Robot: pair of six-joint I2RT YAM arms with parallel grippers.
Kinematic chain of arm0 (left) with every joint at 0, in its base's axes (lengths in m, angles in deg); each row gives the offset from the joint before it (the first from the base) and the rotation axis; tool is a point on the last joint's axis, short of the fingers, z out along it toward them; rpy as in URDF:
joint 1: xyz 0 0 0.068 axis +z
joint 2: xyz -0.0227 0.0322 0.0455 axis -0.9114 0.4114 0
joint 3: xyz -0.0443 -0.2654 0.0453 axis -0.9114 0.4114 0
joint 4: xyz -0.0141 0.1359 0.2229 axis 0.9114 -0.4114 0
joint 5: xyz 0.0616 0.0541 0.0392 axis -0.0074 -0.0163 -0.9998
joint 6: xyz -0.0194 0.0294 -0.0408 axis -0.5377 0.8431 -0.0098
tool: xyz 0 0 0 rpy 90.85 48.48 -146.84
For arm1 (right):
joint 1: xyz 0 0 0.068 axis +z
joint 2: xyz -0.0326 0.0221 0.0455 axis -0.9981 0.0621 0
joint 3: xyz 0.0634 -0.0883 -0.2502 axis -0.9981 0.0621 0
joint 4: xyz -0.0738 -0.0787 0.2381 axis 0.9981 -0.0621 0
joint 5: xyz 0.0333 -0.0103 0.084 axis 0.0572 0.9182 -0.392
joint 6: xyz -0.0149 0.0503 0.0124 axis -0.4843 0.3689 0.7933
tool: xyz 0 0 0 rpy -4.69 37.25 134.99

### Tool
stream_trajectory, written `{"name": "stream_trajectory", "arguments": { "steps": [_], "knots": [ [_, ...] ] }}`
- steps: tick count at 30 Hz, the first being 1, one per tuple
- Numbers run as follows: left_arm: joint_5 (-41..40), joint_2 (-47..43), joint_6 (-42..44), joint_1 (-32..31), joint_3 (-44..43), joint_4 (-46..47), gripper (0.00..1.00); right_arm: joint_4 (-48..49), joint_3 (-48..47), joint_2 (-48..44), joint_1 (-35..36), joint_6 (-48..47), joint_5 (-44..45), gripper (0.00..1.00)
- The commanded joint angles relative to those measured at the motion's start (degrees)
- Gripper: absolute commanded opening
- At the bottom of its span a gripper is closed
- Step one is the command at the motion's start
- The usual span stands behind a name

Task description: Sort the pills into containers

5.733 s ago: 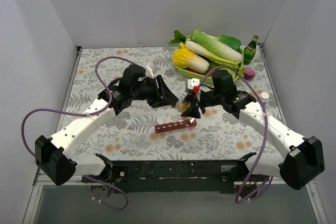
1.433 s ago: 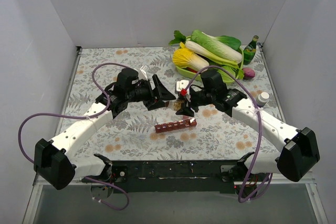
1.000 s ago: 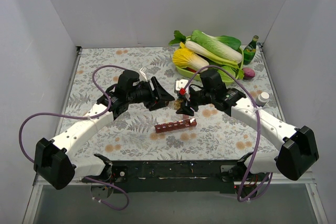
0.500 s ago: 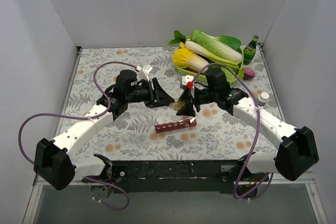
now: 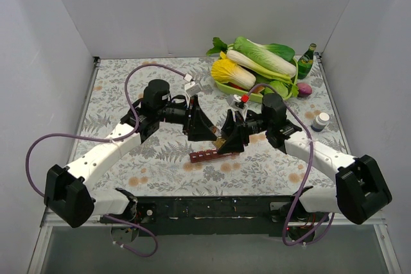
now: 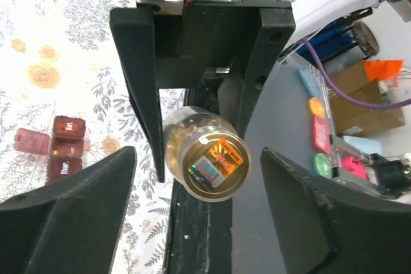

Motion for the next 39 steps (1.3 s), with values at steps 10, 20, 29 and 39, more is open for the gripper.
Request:
{"name": "stream_trajectory", "arguments": {
  "steps": [10,20,29,39],
  "knots": [
    [-13.4,-11.9,-4.3,1.8,0.8,-3.0,0.98,-2.8,-2.2,-2.7,0.5,-5.8,-1.2,0.01],
    [-25.3,-7.0,-3.7,-3.7,-5.5,-13.7,0.85,-6.1,-3.4,-1.3,0.4,-8.5,0.0,0.01],
    [-25.4,-6.5,-4.5,-6.9,-4.7,-14.3,0.71,-6.7,-3.7,-0.5,0.0,-9.0,0.3,0.01],
    [-25.6,-4.4,-4.3,-8.9,-5.6,-15.6,0.37,-7.8,-3.7,-0.2,-0.2,-10.1,0.9,0.01]
  ]
}}
